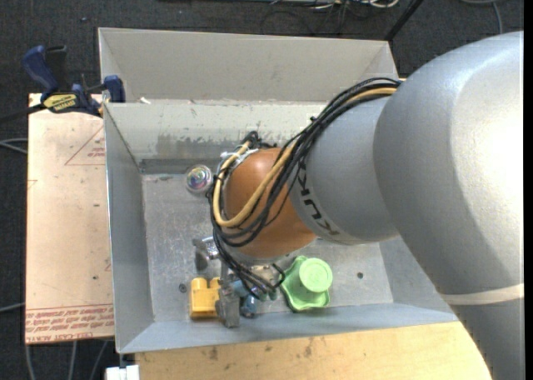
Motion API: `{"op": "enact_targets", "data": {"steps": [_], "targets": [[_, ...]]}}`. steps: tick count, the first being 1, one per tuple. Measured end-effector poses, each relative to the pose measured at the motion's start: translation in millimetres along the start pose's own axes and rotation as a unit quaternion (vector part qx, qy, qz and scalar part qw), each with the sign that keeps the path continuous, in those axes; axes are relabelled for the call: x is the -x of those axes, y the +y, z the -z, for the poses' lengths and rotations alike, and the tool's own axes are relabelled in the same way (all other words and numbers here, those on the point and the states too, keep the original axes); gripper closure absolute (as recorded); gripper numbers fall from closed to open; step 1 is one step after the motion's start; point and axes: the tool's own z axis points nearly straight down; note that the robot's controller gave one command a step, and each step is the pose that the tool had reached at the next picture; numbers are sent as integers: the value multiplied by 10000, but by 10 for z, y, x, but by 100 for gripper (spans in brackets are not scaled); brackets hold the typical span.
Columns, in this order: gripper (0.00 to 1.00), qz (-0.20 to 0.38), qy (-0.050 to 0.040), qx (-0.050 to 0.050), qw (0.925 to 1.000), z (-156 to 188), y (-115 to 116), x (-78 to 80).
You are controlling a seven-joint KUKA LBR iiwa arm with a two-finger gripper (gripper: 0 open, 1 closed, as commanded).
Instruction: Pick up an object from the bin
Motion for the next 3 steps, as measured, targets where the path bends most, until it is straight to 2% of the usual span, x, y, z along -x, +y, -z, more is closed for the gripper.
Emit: {"op": "enact_targets", "data": {"steps": [1, 2, 3], "targets": [[100, 7, 87, 5, 10000, -11, 14, -45], [100, -19, 56, 6, 10000, -7, -300, 441], [100, -99, 37, -2, 9999, 204, -244, 965]]}}
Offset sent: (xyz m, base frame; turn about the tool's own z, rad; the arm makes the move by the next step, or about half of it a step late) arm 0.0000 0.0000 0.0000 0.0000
